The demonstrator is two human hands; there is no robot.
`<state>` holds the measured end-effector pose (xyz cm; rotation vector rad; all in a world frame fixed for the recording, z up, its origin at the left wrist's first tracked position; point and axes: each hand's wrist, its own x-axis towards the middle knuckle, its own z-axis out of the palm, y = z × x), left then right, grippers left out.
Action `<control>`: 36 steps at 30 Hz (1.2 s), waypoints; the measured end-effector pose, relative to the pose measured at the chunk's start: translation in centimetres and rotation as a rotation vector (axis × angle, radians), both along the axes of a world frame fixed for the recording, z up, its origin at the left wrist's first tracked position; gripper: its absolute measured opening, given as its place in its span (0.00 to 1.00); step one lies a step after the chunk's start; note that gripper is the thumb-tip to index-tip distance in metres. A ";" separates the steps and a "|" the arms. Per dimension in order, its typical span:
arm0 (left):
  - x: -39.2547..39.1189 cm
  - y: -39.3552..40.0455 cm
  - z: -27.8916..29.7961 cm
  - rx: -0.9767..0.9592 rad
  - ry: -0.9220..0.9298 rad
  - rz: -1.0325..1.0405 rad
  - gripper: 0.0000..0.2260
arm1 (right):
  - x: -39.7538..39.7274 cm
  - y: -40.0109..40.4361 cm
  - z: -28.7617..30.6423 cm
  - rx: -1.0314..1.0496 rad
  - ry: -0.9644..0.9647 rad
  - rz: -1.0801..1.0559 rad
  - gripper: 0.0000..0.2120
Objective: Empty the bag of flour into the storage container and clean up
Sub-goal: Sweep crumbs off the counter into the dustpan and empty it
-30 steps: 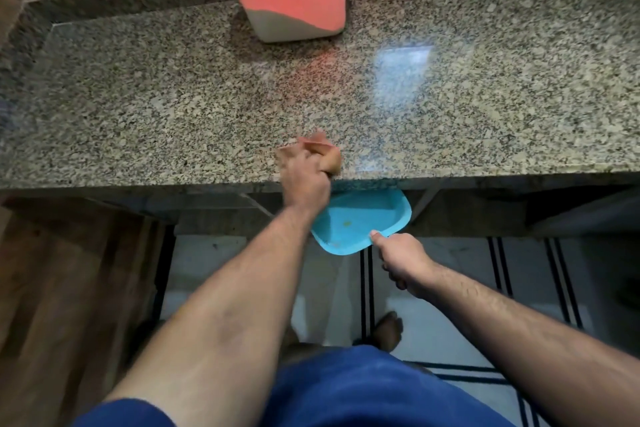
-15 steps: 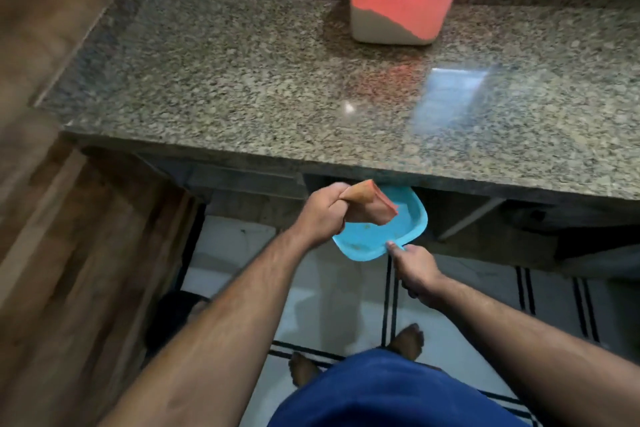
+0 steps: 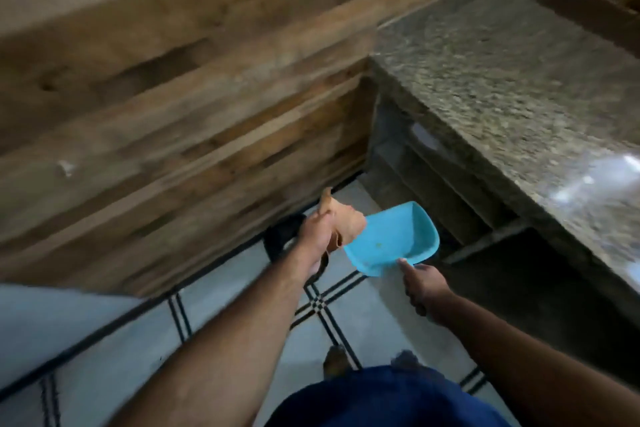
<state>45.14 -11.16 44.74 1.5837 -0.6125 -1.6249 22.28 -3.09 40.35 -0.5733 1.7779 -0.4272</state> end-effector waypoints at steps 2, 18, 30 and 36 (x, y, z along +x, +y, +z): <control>4.2 -0.5 -1.2 0.035 -0.039 0.174 0.09 | 3.0 -2.7 -0.7 0.008 -0.038 0.080 0.21; 17.2 -1.5 -13.5 0.496 -0.204 0.483 0.08 | 19.1 -18.1 -23.5 0.359 -0.082 0.389 0.22; 18.7 -2.6 -24.9 0.569 -0.157 0.449 0.14 | 27.8 -18.5 -34.0 0.382 -0.004 0.283 0.21; 19.6 -1.0 -25.6 0.520 -0.086 0.488 0.11 | 27.9 -16.1 -36.7 0.418 0.018 0.161 0.19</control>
